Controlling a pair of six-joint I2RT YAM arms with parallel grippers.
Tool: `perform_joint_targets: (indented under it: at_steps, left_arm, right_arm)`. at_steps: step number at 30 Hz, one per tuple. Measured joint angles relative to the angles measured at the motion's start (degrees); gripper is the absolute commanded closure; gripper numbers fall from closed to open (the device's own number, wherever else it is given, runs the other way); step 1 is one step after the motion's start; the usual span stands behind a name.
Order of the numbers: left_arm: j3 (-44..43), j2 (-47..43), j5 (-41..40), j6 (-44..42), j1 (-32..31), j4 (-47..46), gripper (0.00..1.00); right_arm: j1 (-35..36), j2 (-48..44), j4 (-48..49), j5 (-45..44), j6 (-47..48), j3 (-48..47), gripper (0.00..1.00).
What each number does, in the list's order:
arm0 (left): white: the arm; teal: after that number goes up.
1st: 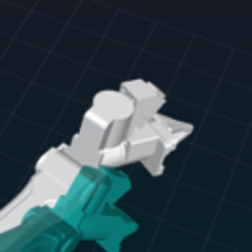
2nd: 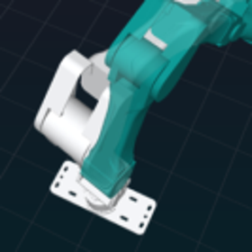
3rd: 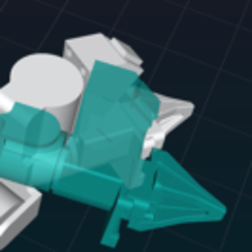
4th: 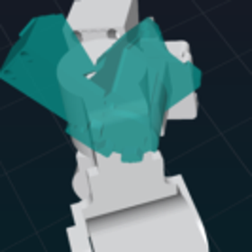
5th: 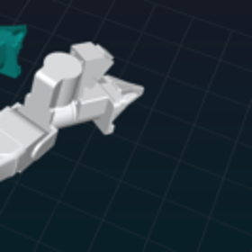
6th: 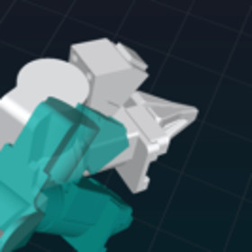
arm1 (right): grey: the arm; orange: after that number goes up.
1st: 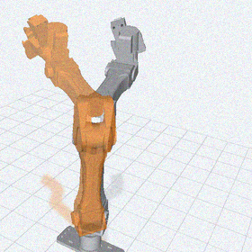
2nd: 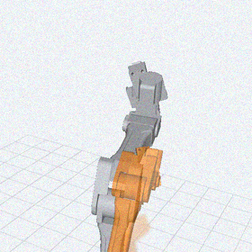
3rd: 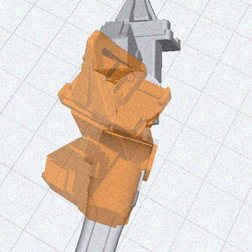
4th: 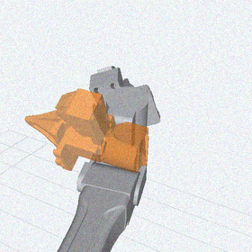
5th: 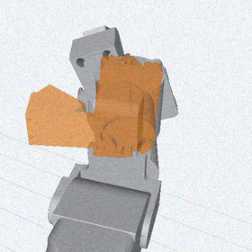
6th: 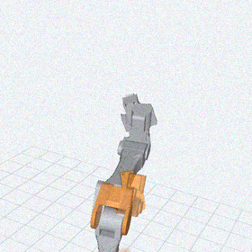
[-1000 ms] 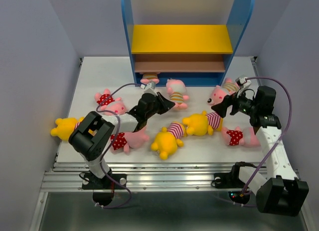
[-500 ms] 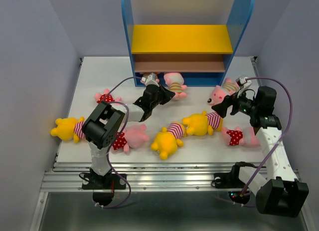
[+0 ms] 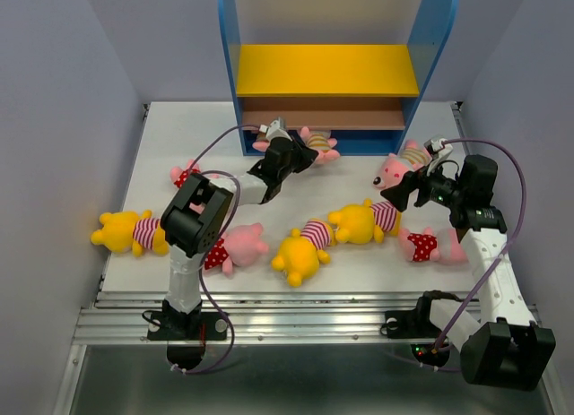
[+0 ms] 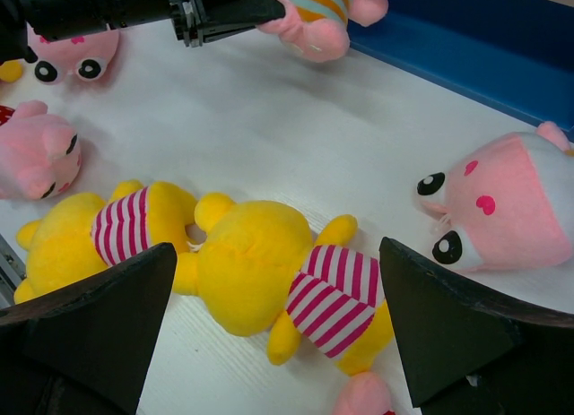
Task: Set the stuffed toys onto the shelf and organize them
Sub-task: Place the stuffed toy onto shelf
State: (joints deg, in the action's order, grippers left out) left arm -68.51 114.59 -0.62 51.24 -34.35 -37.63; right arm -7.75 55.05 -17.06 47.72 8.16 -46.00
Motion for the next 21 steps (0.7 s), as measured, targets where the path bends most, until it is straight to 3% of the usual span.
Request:
perform_joint_targets:
  at_steps: [21]
  left_arm:
    - [-9.2, 6.5, -5.2, -3.2, 1.7, 6.6, 0.98]
  right_arm:
    - [0.0, -0.1, 0.0, 0.0, 0.0, 0.0, 0.00]
